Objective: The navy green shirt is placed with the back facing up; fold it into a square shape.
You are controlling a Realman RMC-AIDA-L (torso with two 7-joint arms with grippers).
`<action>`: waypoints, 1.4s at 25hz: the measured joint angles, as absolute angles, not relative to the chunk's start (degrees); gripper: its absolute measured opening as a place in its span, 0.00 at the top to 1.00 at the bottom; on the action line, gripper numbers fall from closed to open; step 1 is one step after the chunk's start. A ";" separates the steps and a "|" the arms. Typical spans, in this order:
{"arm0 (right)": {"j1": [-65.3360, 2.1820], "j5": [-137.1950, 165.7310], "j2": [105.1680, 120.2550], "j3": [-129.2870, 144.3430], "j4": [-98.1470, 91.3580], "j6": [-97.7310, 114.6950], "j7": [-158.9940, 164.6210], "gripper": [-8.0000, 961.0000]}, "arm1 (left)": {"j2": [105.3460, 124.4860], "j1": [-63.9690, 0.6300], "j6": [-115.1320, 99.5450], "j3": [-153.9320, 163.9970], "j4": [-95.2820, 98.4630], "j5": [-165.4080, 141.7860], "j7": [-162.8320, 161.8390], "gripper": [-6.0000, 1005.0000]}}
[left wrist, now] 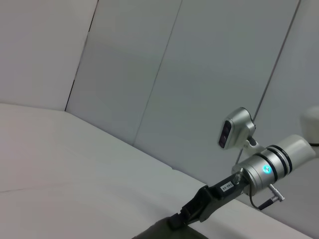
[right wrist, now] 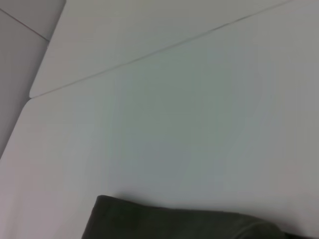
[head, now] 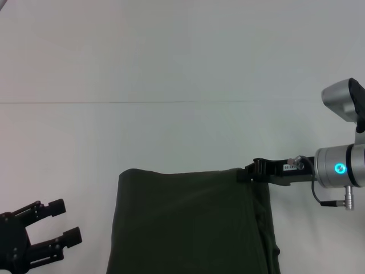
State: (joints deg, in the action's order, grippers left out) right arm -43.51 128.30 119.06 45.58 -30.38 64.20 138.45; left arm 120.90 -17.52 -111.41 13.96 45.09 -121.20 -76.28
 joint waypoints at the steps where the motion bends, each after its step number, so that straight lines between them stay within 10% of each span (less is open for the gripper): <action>1: -43.29 128.26 119.06 45.56 -30.38 64.13 138.36 0.97 | 120.93 -17.59 -111.38 13.97 44.95 -121.20 -76.29 0.16; 12: -41.65 125.93 118.32 43.84 -30.36 65.50 134.68 0.96 | 120.67 -17.84 -111.47 13.93 44.30 -121.20 -76.89 0.16; 25: -33.78 110.73 115.35 39.61 -31.30 84.15 97.16 0.42 | 120.53 -18.02 -111.52 13.89 43.40 -121.20 -78.50 0.16; 35: -30.43 111.80 119.86 40.22 -30.44 83.02 65.31 0.16 | 120.83 -18.02 -111.26 12.42 42.09 -121.16 -78.50 0.16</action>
State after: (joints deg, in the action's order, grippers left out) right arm -30.43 111.80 119.86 40.22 -30.44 83.02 65.31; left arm 120.83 -18.02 -111.26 12.42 42.09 -121.16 -78.50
